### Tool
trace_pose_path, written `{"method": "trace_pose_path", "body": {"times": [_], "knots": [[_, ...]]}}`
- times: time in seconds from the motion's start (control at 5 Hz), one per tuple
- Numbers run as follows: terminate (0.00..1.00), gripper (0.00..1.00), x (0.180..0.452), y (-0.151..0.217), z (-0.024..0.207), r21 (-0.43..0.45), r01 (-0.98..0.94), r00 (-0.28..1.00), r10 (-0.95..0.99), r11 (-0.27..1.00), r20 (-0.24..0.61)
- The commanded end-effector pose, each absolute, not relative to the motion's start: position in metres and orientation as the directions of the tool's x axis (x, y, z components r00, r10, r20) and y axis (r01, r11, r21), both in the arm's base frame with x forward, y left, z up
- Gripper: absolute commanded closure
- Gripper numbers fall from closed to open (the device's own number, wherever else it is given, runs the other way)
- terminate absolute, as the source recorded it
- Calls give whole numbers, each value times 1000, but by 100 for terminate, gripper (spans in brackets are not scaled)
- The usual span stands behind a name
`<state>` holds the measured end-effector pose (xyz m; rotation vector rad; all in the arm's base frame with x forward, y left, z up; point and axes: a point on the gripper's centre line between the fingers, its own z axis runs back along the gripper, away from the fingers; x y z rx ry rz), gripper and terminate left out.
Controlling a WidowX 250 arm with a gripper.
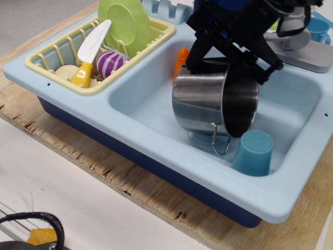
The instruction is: Flip pot upright which is in sink
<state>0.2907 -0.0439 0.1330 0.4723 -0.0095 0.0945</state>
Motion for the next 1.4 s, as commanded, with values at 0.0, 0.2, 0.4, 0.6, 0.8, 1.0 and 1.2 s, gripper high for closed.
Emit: {"method": "trace_pose_path", "body": {"times": [0.0,0.2,0.4,0.6,0.8,1.0,1.2], "knots": [[0,100,288,-47,143,386,-114,993,107,916,38],[0,100,282,-38,150,324,-160,987,142,932,78],[0,100,281,-30,151,268,-189,981,170,945,96],[0,0,281,-18,150,216,-195,979,176,957,103],[0,0,279,-2,150,182,-171,984,157,968,90],[0,0,279,-2,150,182,-171,984,157,968,90],[0,0,279,-2,150,182,-171,984,157,968,90]]}}
